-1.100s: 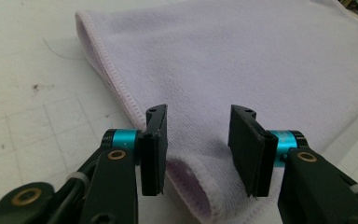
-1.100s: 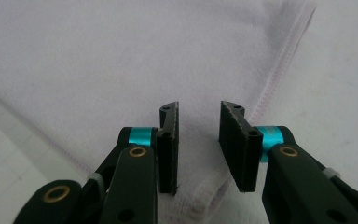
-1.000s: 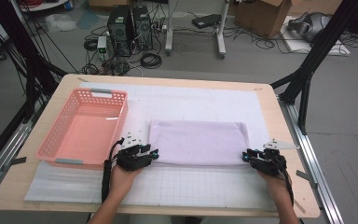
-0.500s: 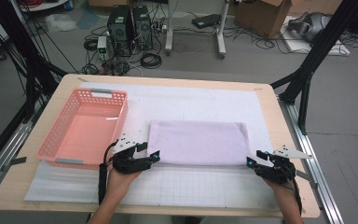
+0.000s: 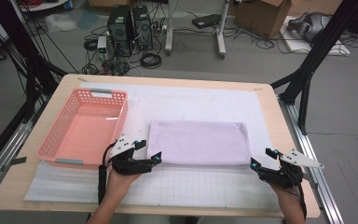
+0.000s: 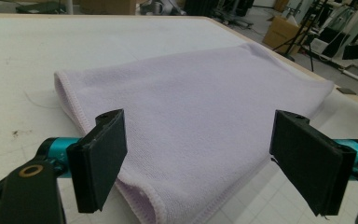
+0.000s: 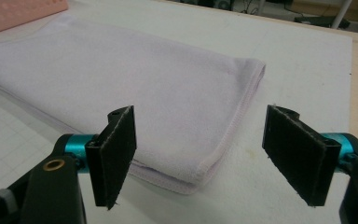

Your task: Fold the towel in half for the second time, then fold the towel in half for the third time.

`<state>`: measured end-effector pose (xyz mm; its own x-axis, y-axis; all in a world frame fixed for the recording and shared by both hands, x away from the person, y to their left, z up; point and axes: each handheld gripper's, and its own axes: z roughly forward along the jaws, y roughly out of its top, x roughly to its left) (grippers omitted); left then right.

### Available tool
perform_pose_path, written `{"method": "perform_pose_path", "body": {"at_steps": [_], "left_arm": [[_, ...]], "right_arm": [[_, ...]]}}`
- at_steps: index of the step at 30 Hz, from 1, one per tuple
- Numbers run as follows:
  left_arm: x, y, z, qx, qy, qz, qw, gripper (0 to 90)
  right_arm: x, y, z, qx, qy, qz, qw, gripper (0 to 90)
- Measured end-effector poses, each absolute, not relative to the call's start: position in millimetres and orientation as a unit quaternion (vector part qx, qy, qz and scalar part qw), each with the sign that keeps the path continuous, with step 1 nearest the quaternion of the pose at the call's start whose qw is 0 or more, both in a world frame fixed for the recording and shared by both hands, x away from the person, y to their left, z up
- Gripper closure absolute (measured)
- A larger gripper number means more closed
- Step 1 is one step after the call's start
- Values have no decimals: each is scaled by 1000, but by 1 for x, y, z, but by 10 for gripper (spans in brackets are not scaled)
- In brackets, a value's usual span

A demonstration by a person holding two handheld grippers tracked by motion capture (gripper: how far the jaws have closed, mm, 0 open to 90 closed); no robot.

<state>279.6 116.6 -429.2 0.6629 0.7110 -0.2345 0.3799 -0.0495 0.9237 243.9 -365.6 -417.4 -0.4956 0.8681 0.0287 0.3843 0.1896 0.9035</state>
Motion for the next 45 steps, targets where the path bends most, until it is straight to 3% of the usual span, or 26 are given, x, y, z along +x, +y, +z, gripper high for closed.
{"method": "perform_pose_path", "body": {"at_steps": [24,30,38,45], "left_arm": [[284,120,-434,719,401,132,552,201],[288,119,-442,734,423,125,516,234],[292,123,-447,736,459,125,482,367],[295,119,-451,745,470,105,462,401]], "right_arm": [[246,-365,-421,426,731,477,239,247],[249,-366,-423,424,733,481,226,238],[253,-358,-427,419,744,475,214,238],[257,-345,-427,404,755,473,207,238]]}}
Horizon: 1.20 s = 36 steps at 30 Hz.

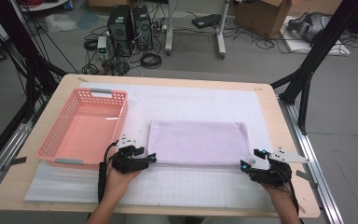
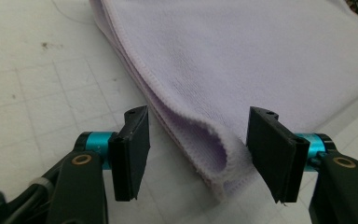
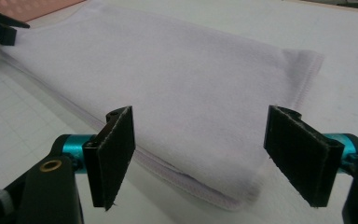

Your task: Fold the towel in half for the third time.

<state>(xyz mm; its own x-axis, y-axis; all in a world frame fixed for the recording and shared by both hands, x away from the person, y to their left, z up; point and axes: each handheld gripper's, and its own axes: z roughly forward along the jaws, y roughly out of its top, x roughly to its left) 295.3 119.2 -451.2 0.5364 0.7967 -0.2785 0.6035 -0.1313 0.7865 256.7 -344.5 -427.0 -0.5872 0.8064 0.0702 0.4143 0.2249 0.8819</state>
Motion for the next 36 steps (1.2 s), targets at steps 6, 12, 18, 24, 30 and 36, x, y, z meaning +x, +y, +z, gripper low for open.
{"method": "perform_pose_path", "body": {"at_steps": [6,12,18,24,30,36], "left_arm": [[293,115,-453,754,465,121,448,448],[291,111,-453,763,454,123,443,612],[291,109,-453,760,462,120,442,658],[291,109,-454,753,468,104,450,758],[291,110,-454,748,474,100,454,771],[293,113,-455,744,477,86,461,769]], "right_arm": [[267,-331,-427,407,756,475,193,234],[283,-311,-424,400,759,482,180,179],[312,-282,-423,387,774,475,162,179],[346,-258,-412,381,782,473,142,179],[380,-224,-400,358,807,452,131,179],[406,-195,-397,349,819,439,121,180]]}}
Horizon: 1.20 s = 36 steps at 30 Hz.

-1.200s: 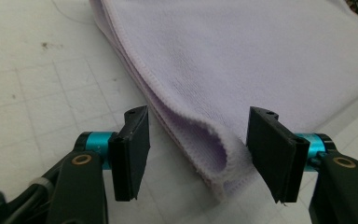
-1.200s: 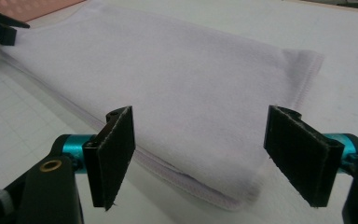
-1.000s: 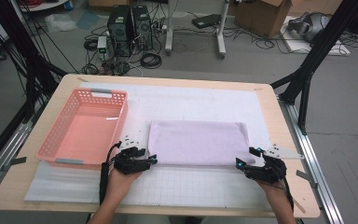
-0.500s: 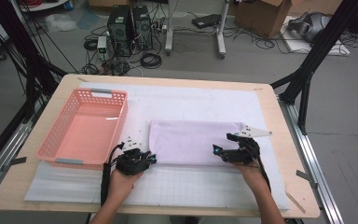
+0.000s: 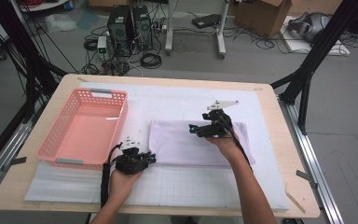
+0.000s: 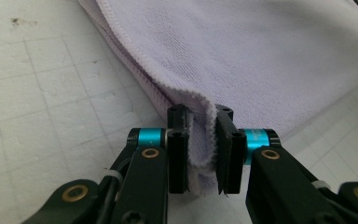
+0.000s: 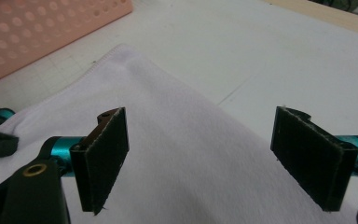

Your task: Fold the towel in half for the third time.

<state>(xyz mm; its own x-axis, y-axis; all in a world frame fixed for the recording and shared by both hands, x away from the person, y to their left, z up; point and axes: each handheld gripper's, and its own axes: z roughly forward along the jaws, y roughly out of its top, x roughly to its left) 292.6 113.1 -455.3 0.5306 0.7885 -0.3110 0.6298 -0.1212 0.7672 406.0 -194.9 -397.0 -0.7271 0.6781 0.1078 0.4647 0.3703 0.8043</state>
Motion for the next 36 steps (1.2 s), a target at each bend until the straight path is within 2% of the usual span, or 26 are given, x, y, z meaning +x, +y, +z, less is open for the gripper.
{"method": "perform_pose_path", "body": {"at_steps": [13,16,24,30,36], "left_arm": [[296,118,-457,732,487,58,473,764],[296,119,-457,731,488,57,473,766],[296,119,-457,729,491,54,474,777],[296,120,-458,727,493,52,475,778],[296,121,-458,724,496,45,477,777]], "right_arm": [[442,-146,-408,325,854,394,98,243],[447,-137,-413,315,859,391,96,312],[458,-122,-433,307,867,386,77,430],[463,-111,-437,300,873,379,61,437],[468,-81,-433,254,900,350,58,487]]}}
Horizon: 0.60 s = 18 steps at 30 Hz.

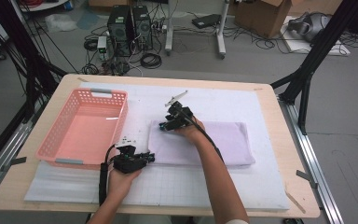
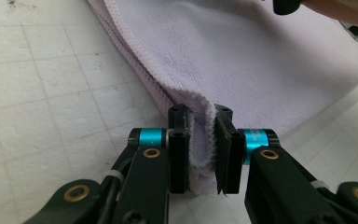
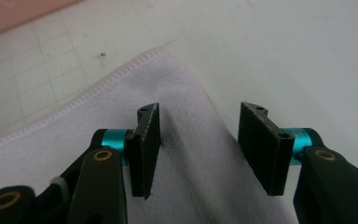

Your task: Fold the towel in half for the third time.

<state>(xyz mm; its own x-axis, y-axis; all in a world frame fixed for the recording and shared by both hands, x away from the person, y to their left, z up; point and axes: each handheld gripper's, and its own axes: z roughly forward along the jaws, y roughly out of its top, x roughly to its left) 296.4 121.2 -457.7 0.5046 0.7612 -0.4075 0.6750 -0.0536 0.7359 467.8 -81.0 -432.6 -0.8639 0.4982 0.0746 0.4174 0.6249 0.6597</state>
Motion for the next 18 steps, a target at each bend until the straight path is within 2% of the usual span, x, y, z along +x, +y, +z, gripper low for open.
{"method": "perform_pose_path", "body": {"at_steps": [2,6,7,12,18], "left_arm": [[297,122,-458,724,496,46,477,780],[296,121,-457,724,497,53,475,810],[295,121,-457,725,496,53,474,811],[292,129,-446,718,497,53,484,822],[284,144,-419,694,487,63,526,823]], "right_arm": [[471,-77,-433,253,902,347,50,562],[471,-75,-432,238,907,345,39,792],[469,-75,-430,234,910,341,38,812],[468,-74,-426,248,898,362,21,824],[463,-75,-409,247,865,436,3,823]]}}
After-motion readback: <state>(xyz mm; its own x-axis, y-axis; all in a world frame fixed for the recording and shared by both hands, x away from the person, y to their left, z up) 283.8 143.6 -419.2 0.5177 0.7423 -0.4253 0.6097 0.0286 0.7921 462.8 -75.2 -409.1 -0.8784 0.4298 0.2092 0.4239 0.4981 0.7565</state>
